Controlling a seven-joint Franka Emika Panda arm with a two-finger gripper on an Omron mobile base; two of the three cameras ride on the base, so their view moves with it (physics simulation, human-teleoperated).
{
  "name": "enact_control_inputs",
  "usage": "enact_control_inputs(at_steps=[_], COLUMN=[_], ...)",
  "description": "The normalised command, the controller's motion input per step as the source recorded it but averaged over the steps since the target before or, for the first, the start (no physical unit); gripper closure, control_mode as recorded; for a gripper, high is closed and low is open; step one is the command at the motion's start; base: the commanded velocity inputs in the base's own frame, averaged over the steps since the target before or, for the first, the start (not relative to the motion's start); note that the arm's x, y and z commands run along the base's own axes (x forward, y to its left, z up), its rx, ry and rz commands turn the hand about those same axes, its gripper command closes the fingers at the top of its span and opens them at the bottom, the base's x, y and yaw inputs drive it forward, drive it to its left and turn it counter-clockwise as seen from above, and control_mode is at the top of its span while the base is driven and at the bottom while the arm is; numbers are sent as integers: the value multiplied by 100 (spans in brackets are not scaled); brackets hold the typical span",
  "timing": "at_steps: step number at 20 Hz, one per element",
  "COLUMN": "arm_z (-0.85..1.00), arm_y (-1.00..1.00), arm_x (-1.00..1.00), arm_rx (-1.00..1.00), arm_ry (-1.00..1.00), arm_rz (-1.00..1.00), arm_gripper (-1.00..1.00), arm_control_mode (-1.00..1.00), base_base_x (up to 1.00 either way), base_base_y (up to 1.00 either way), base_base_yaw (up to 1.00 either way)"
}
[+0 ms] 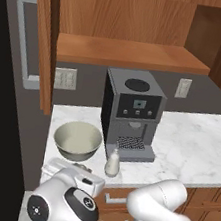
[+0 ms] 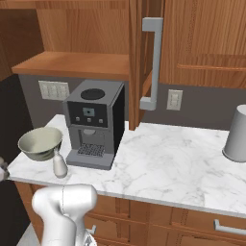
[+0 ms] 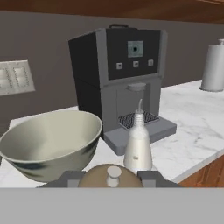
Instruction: Retrieve the bottle and the shaker from the cabinet and place them next to the mixing bowl on the counter. Then add garlic from the fridge to the mixing bowl.
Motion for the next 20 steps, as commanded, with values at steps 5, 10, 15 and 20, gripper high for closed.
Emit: enact_control_inputs(at_steps=[5, 10, 15, 20], arm_z=[-4, -3, -16, -19], arm_y=[12, 0, 1, 9], arm_x=[23, 19, 26, 30], arm_rx=[0, 0, 0, 0], arm_ry=[0, 0, 0, 0], arm_rz=[-2, -6, -3, 0], arm_gripper=[100, 100, 100, 100], arm_control_mode=[-100, -100, -100, -100], base_base_x=[0, 0, 0, 0], base_base_y=[0, 0, 0, 0], base_base_yaw=[0, 0, 0, 0])
